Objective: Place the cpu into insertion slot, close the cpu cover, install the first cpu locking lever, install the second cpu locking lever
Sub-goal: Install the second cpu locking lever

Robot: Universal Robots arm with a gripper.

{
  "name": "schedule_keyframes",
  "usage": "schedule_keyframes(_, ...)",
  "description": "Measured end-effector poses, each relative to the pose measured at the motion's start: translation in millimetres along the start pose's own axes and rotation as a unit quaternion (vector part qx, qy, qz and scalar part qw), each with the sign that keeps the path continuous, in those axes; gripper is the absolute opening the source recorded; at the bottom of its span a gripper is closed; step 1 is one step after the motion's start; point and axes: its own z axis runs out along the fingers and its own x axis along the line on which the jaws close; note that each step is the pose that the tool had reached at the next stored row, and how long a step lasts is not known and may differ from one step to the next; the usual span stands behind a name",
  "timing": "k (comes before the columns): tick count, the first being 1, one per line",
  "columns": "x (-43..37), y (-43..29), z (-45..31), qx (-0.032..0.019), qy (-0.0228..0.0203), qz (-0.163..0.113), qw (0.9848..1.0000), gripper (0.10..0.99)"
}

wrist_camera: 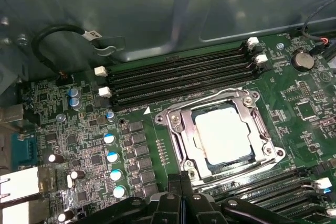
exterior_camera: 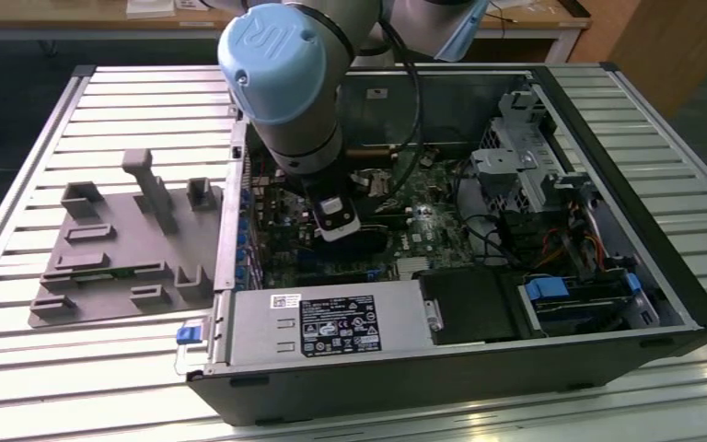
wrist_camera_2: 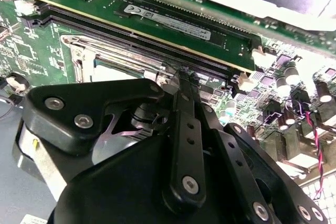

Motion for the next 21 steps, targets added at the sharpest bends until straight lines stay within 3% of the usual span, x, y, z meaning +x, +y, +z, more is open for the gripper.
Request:
schedule_keyframes(9, 0.0, 0.7, -1.5, -0.0001, -0.0001, 0.0, 1.0, 0.102)
schedule_keyframes(21, -2.4, 11.1, -27.5, 0.0004, -0.0001, 0.0, 1.0, 0.102)
